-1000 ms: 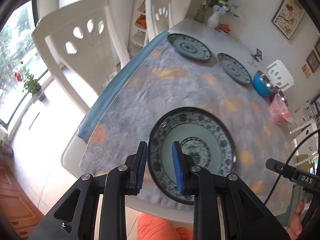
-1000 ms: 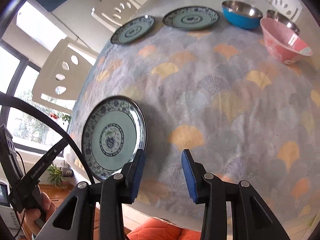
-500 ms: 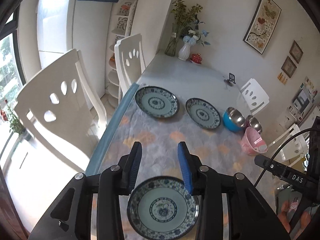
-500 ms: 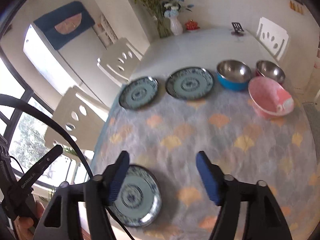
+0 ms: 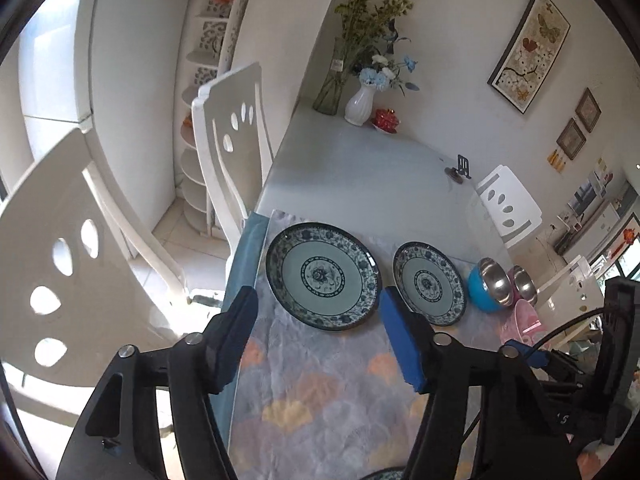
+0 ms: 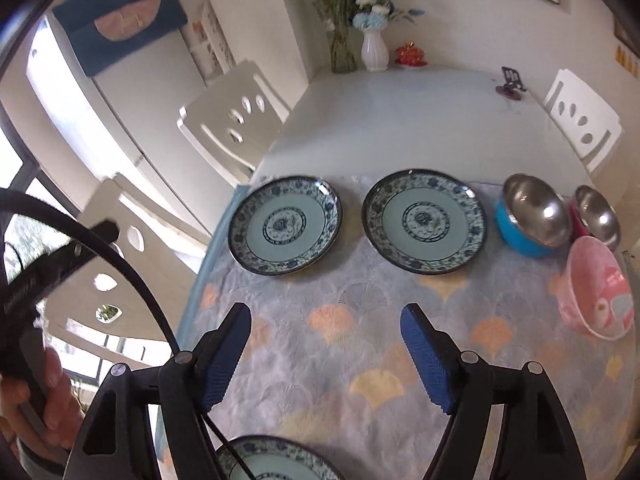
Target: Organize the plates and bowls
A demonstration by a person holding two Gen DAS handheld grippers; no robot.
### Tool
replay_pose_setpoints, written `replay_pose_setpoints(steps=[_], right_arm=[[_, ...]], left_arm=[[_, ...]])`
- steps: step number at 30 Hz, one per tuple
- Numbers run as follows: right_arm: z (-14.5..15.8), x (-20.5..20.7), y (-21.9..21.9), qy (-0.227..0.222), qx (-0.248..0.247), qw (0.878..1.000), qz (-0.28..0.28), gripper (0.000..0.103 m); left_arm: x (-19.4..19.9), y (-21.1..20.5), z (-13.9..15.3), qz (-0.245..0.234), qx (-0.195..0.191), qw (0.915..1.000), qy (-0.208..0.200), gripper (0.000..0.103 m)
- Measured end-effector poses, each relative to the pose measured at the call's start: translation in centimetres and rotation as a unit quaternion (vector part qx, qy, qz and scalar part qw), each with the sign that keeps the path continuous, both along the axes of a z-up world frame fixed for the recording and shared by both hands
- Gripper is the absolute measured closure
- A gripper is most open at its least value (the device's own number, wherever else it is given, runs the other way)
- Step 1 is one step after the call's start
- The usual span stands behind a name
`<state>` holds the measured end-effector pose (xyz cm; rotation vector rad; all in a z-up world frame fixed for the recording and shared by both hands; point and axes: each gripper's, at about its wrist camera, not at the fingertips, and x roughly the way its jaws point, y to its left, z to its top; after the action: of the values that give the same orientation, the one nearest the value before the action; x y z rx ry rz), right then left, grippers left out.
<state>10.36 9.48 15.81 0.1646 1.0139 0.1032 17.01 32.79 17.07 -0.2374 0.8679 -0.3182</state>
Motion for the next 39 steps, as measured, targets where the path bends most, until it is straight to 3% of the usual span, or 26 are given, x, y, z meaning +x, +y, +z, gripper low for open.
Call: replay_pose_setpoints(steps=[3,9,14,18,27,29,33,39], right_arm=[[-2.8,3.1,1.3,0.034,-0.010,0.999,0.007,0.038],[-7.8,8.0,2.0,0.090,-0.001,0.996,0.001,0.047],[-10.4,10.5,1.9,0.116,0.015,0.993,-0.003,0.048],[-12.1,12.1,2.0,0.130,0.025,0.991,0.002,0.050],[-14.1,14.1,2.3,0.141,0.049,0.989,0.001,0.059],[-14.2,14.5,2.5,0.139,0.041,0.989,0.003,0.062],[-14.2,14.9,2.8,0.136,0.025,0.990,0.009,0.066],[-13.0,14.7,2.4,0.135,0.032,0.990,0.009,0.066]], left_arm=[[4.1,-0.3,-2.8,-0.027,-0.001,0.9992,0.028,0.049],[11.4,-1.0,-8.7,-0.061,0.005,0.9958,0.069,0.064],[15.0,-2.0,-12.2,-0.075,0.026,0.9933,0.084,0.073],[16.6,-2.4,-14.1,-0.091,0.029,0.9912,0.092,0.074],[17.7,-2.8,-15.1,-0.114,0.010,0.9890,0.094,0.074],[17.7,-3.0,-15.1,-0.116,0.019,0.9890,0.090,0.090],[17.1,-3.6,-14.8,-0.115,0.047,0.9896,0.072,0.090],[15.7,-3.1,-13.0,-0.109,0.030,0.9909,0.072,0.091]])
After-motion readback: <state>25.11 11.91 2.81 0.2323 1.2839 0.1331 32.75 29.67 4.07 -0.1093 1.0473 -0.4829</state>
